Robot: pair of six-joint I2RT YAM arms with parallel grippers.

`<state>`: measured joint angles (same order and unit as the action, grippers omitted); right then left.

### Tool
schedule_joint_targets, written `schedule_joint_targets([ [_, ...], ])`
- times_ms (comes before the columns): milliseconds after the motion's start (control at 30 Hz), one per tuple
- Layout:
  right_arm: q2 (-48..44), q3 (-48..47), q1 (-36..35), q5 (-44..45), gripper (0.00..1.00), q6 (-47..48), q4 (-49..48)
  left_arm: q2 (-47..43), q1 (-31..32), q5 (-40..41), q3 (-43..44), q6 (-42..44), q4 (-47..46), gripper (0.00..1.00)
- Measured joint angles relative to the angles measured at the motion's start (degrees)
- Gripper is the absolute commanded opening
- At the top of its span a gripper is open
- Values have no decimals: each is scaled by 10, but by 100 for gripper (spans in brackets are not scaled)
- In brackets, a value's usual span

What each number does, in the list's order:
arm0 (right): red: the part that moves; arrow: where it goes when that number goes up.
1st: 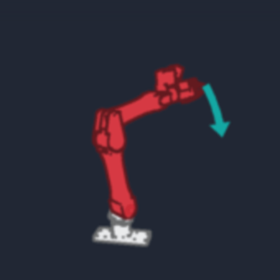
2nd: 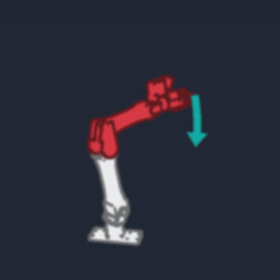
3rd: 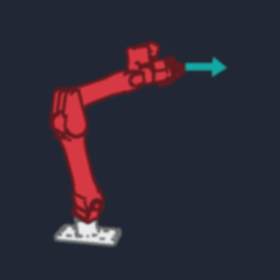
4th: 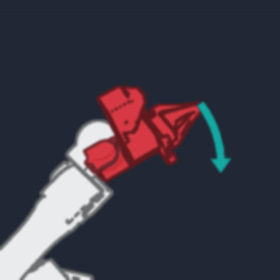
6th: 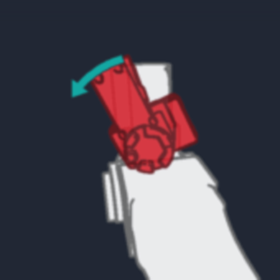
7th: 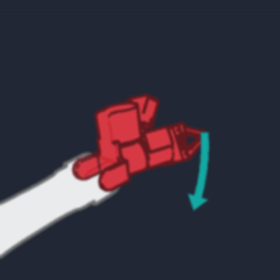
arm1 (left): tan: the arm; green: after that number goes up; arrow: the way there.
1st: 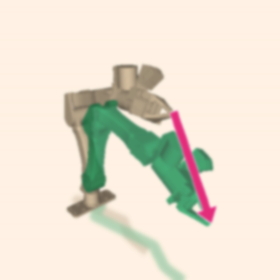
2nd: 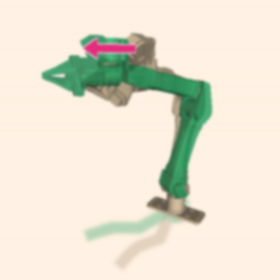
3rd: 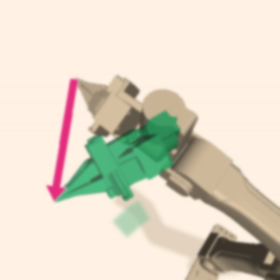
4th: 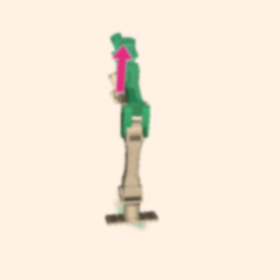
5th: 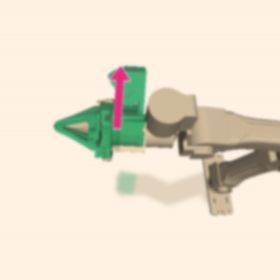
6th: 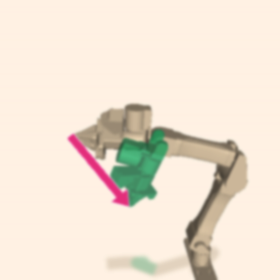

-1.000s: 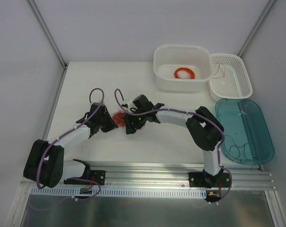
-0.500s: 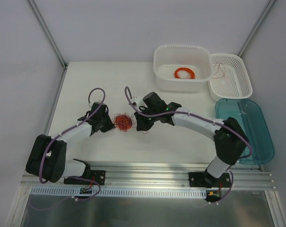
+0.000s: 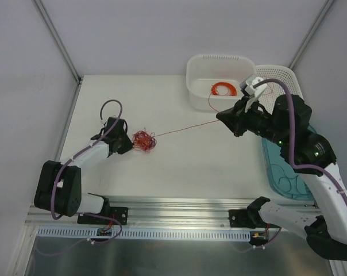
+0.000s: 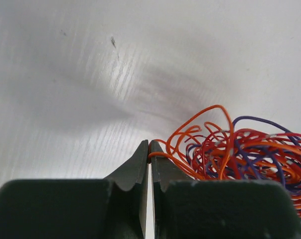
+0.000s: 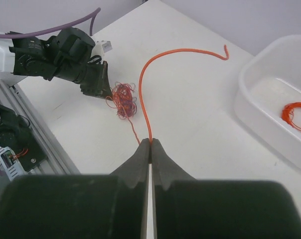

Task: Untangle the cables

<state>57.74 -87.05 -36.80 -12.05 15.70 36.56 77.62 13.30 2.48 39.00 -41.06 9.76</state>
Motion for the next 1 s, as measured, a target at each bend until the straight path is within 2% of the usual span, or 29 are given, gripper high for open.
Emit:
schedule_joint_targets([
  [367, -12, -124, 32, 101, 1, 14, 141, 35, -68, 26, 65, 33, 32, 0],
  [533, -45, -151, 36, 132, 1, 18, 144, 75, -106, 60, 117, 52, 57, 0],
  [733, -77, -157, 36, 161, 1, 19, 156, 102, -121, 100, 177, 84, 74, 0],
  [1000, -77, -161, 36, 202, 1, 24, 177, 129, -169, 115, 181, 110, 93, 0],
])
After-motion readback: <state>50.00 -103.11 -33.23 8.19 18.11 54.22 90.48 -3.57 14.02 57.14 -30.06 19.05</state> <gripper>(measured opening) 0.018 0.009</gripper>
